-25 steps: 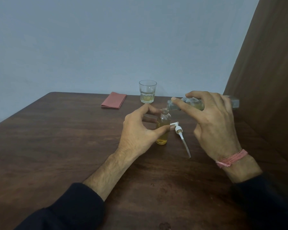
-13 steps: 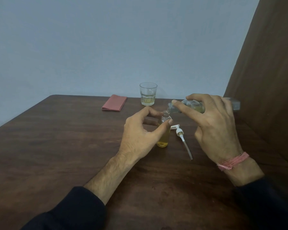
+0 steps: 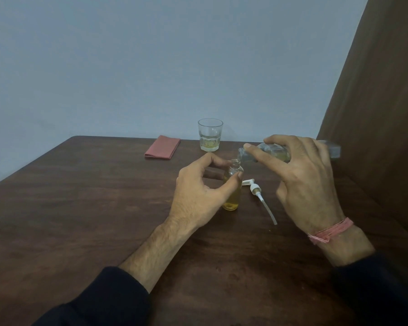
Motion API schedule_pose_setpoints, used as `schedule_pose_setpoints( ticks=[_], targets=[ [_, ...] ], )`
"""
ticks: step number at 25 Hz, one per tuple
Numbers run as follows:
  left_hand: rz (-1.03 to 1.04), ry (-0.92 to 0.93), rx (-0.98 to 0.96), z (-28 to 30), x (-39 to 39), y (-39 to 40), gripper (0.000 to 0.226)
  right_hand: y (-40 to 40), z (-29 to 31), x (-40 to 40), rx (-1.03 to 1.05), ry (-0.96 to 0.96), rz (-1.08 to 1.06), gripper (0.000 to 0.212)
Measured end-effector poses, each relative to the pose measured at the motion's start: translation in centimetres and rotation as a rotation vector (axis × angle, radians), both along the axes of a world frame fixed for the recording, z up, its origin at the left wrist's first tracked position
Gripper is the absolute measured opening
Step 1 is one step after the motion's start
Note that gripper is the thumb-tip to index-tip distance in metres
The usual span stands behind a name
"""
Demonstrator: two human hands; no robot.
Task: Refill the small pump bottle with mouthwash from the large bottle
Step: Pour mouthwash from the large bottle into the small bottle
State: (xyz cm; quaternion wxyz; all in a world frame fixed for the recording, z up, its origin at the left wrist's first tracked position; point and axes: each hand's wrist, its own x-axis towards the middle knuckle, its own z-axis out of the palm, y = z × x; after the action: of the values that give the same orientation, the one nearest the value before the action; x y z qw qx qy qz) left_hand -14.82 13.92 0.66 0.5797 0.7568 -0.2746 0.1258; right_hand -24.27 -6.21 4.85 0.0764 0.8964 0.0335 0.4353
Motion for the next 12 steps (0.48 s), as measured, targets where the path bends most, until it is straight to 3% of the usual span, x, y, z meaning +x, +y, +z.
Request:
schedule_pose_setpoints(
  ticks=[12],
  targets=[
    [-0.002, 0.001, 0.002, 0.04, -0.08, -0.02, 0.024, -0.14, -0.13, -0.02, 0.001, -0.001, 0.0, 0.097]
  ],
)
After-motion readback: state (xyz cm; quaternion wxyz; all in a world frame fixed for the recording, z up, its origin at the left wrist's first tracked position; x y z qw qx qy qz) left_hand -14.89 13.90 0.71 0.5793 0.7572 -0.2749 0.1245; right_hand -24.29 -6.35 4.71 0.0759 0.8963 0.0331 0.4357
